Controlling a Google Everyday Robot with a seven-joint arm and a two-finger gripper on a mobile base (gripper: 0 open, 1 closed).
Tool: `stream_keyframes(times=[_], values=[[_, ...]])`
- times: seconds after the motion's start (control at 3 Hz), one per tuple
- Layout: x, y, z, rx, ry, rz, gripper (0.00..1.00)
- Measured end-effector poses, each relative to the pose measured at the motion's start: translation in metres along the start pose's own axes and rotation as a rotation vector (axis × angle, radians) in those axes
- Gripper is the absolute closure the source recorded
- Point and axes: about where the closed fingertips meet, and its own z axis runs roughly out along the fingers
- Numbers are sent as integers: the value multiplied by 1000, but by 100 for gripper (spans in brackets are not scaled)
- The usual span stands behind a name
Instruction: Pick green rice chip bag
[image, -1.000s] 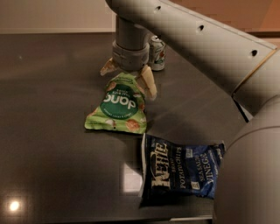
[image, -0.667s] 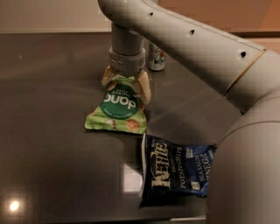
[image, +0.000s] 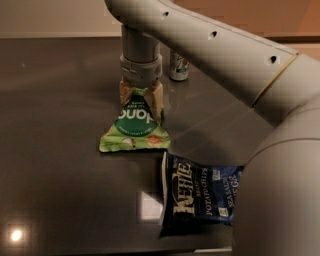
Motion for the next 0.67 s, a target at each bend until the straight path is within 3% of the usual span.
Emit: stream_keyframes(times=[0.33,0.67], values=[[-3,-1,-24,26,0,23,86],[-2,-1,-58,79,-4,75,100]])
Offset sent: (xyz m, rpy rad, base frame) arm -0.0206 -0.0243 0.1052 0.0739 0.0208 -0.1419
